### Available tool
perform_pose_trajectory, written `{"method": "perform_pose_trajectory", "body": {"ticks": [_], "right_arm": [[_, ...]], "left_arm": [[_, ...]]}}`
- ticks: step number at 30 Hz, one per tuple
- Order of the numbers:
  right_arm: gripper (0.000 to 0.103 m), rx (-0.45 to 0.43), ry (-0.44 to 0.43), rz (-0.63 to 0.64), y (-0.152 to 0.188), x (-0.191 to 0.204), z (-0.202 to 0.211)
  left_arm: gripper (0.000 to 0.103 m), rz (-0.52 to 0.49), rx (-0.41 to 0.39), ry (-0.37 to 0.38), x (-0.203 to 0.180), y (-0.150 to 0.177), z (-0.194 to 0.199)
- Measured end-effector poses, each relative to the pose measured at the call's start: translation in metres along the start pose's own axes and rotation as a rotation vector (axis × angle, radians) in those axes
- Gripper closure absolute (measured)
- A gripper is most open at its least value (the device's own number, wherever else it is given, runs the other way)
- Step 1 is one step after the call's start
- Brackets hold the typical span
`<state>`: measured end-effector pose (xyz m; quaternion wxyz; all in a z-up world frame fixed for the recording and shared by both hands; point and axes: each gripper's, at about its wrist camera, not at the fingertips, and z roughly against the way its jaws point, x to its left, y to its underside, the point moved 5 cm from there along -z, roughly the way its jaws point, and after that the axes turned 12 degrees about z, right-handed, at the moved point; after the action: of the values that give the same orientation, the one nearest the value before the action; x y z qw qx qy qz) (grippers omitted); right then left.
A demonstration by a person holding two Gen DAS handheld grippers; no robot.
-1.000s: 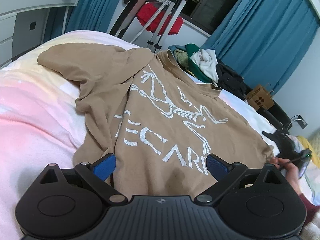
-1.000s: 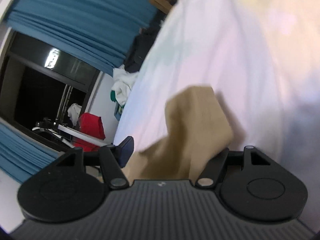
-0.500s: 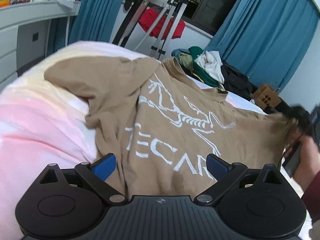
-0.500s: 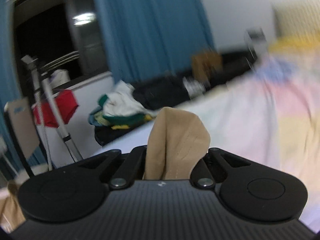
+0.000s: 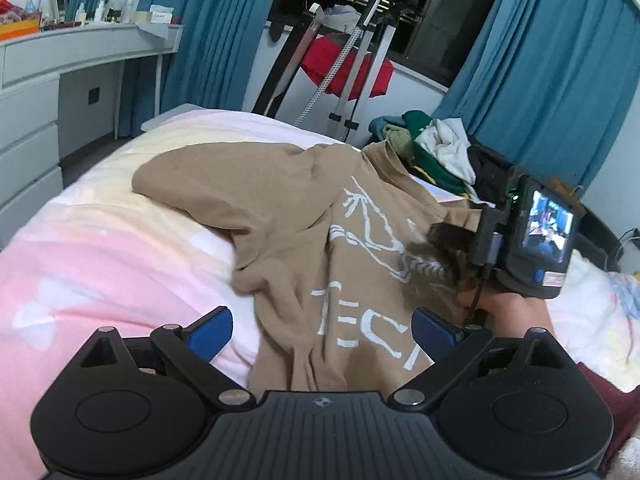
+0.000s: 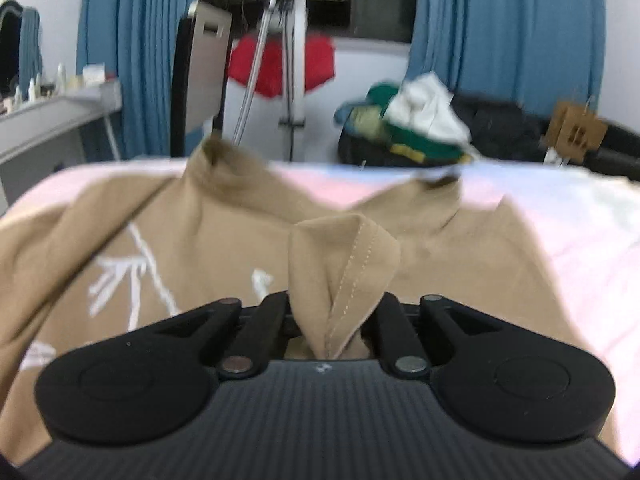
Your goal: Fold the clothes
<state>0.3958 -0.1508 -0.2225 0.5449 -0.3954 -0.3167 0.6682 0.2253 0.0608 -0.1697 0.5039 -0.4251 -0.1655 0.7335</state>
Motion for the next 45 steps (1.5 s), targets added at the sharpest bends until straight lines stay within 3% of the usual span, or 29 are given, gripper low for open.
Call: {"method": "perform_pose_trajectory", "body": {"ticks": [1,2,3,5,8,16,21,27,30,39,41,45], "right_arm": [[0.081,0.013,-0.029,-0.009,0.0,0.002,-0.002],[0.06,0.014,-0.076,-0.028,-0.004,0.001,-0.003],[0.033,0.015,-0.122,-0.047,-0.007,0.0,-0.003],[0.018,0.005,-0.205,-0.085,-0.012,0.001,0.008],[0.018,-0.011,-0.269,-0.116,-0.017,-0.006,0.037],[0.018,-0.088,-0.294,-0.233,-0.007,-0.061,0.167],[0.018,-0.084,-0.272,-0.267,0.028,-0.093,0.262],[0.018,-0.143,-0.196,-0.412,0.086,-0.137,0.333],[0.018,-0.139,-0.135,-0.489,0.109,-0.159,0.34],[0.018,-0.151,-0.064,-0.621,0.13,-0.206,0.323],[0.018,-0.142,-0.066,-0.642,0.136,-0.212,0.317],[0.018,-0.122,-0.073,-0.686,0.147,-0.221,0.307]], "left_arm": [[0.006,-0.001,0.003,0.004,0.0,0.0,-0.001],[0.006,-0.002,0.007,0.008,0.0,0.001,-0.003],[0.006,-0.003,0.01,0.012,-0.001,0.001,-0.004],[0.006,-0.005,0.014,0.018,-0.002,0.002,-0.005],[0.006,-0.008,0.02,0.026,-0.005,0.004,-0.007],[0.006,-0.071,0.003,0.062,-0.027,0.015,0.016],[0.006,-0.116,0.007,0.088,-0.041,0.029,0.037],[0.006,-0.192,0.011,0.137,-0.061,0.054,0.073],[0.006,-0.218,0.039,0.185,-0.075,0.072,0.087],[0.016,-0.237,0.269,0.378,-0.149,0.163,0.087],[0.02,-0.27,0.293,0.367,-0.164,0.181,0.075],[0.039,-0.286,0.331,0.329,-0.18,0.212,0.047]]}}
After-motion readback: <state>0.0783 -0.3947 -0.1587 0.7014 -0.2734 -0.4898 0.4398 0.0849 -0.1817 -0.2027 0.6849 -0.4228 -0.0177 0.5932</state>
